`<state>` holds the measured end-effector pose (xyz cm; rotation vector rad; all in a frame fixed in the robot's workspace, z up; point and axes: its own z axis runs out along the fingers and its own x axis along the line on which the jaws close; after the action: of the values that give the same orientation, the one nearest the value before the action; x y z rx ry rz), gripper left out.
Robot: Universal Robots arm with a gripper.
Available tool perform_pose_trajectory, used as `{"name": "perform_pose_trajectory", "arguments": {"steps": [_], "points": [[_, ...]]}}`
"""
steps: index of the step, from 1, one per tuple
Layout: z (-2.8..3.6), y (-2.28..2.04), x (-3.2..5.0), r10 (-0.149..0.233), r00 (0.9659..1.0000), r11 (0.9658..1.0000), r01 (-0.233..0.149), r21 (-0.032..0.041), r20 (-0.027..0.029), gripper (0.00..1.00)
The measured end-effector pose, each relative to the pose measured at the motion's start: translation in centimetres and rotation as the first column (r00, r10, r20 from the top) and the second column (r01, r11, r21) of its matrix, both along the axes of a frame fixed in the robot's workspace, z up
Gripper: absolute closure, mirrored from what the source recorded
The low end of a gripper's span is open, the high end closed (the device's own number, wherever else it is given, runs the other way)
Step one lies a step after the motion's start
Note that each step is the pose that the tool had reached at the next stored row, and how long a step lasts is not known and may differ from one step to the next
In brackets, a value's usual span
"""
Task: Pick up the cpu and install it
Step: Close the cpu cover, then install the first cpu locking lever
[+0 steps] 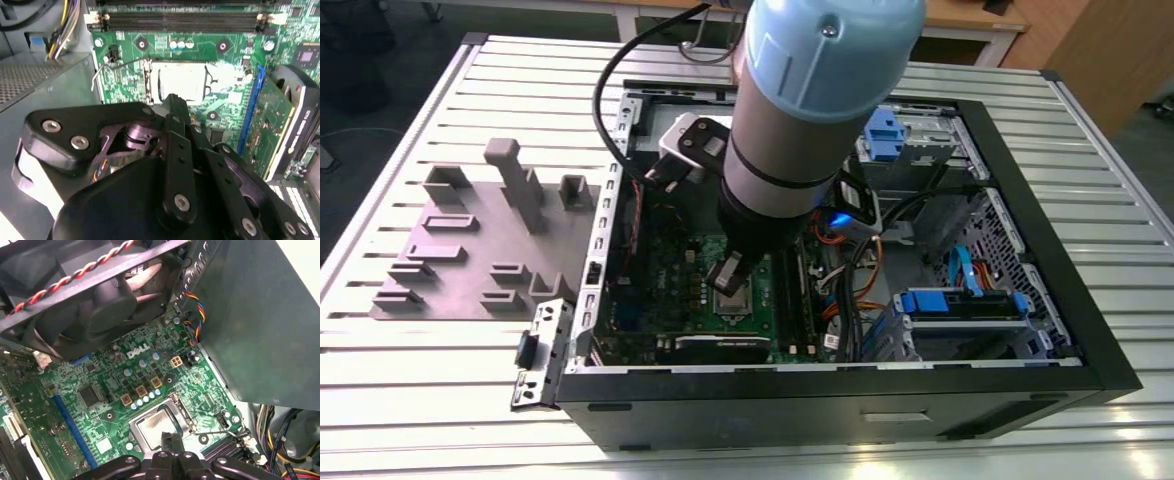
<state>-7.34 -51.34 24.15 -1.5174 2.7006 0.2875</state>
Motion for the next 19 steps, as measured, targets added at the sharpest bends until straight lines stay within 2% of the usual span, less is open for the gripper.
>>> {"name": "perform_pose_trajectory", "arguments": {"steps": [19], "points": [[-0.06,0.0,-0.66,0.0,1.0,1.0,0.0,0.0,0.0,0.89]]}}
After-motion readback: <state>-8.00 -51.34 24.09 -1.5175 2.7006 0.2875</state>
